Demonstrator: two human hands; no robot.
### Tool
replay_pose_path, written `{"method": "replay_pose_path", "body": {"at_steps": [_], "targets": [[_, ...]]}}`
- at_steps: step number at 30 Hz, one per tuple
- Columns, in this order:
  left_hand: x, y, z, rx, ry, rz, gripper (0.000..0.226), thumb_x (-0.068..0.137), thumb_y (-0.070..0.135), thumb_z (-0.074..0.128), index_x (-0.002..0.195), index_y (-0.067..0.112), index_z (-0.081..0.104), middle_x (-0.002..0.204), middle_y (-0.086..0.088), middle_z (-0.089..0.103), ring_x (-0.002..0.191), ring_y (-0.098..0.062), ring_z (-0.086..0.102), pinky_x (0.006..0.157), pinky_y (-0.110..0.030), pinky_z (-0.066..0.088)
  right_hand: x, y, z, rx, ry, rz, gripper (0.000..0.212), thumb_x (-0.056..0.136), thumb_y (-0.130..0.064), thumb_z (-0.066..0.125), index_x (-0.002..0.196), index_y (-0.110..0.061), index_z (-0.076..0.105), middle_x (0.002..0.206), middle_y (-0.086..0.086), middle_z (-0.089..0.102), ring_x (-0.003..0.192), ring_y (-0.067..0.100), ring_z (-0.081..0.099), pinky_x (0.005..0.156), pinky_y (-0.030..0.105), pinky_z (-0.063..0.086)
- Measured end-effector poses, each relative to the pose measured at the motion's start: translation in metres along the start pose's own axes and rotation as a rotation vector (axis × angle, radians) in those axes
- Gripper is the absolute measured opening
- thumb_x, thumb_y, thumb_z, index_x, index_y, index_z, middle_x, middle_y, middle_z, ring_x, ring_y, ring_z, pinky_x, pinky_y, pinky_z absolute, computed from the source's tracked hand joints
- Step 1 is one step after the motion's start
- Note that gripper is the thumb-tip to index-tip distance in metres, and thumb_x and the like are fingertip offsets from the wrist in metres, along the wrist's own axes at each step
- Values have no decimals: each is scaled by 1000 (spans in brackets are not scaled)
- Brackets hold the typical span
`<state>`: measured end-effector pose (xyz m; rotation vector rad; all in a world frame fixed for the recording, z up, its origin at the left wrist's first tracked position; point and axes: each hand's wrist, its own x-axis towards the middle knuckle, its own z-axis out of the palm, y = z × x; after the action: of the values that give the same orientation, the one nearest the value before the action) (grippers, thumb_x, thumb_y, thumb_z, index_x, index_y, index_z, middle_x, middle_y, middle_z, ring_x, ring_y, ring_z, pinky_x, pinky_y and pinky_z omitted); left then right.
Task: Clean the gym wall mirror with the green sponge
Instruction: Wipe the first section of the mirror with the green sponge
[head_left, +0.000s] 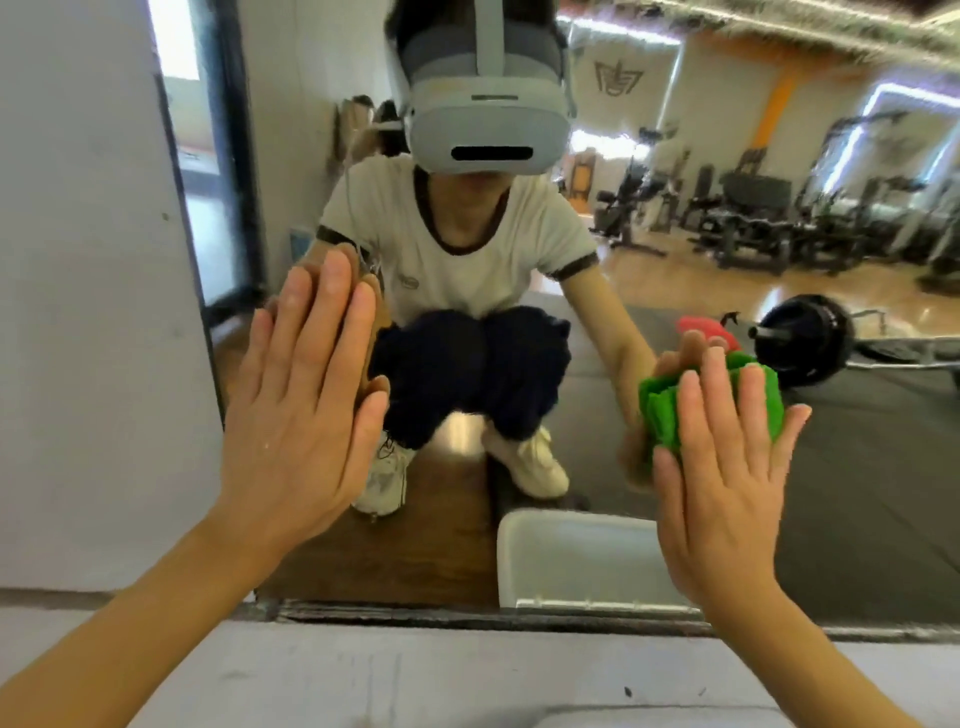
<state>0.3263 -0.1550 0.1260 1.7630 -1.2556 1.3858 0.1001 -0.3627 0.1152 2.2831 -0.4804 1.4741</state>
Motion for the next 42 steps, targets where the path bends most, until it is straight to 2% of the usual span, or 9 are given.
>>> {"method": "replay_pose_path", "body": {"at_steps": [3,9,16,20,23,25,28,32,42], "targets": [[0,0,0,-12,1,-7,66,107,28,32,162,13,-2,169,4,-15,156,-18,-9,127,-37,-4,22,-53,11,27,10,5,54,110,-32,22,158,-10,13,168,-7,-9,155,17,-8,124,48,-12],[-1,-2,-1,-21,-16,10,72,103,26,37,162,14,-1,169,3,-13,157,-19,-7,127,-37,-3,64,-92,20,-34,28,-452,57,105,-17,39,158,-15,18,167,-3,14,155,15,5,124,44,-7],[0,2,1,-3,6,-7,65,107,28,30,162,12,-1,169,2,-14,156,-19,-8,127,-37,-4,43,-3,-10,59,82,115,50,108,-25,25,154,-3,22,163,12,15,155,14,-8,123,46,-13],[0,1,0,-29,-1,-9,72,102,25,36,162,13,-2,169,3,-14,156,-18,-8,127,-37,-4,82,-94,11,3,71,-62,68,98,-18,38,157,-13,5,165,6,12,153,14,-16,122,45,-16],[0,0,-3,-78,-23,-18,75,101,25,39,162,13,-3,169,4,-13,157,-17,-7,127,-36,-4,99,-134,20,43,82,-328,60,103,-16,43,158,-12,18,165,7,27,154,22,11,125,47,-1],[-1,-3,-6,-92,-44,11,75,101,25,40,162,11,-2,169,2,-13,157,-19,-7,127,-36,-5,98,-111,15,38,55,-396,63,102,-16,50,157,-12,19,164,6,22,155,18,5,125,47,0],[-8,-19,-15,-72,-60,44,69,105,29,33,162,12,-3,169,3,-13,156,-18,-8,127,-34,-6,87,-55,-4,115,43,-183,58,104,-21,47,155,-9,21,162,11,19,153,12,-8,124,45,-9],[-21,-37,-14,-34,-68,22,69,105,30,32,162,13,-4,169,4,-15,156,-17,-10,126,-34,-7,92,-68,-5,200,158,-7,49,106,-18,33,152,1,30,161,21,26,154,23,4,122,48,-11],[-25,-41,-4,-27,-23,63,65,107,29,26,161,13,-7,168,4,-19,156,-17,-12,126,-36,-6,-33,-107,52,-110,-63,-574,63,102,-9,31,162,-12,10,170,2,-1,156,18,1,125,44,-3]]}}
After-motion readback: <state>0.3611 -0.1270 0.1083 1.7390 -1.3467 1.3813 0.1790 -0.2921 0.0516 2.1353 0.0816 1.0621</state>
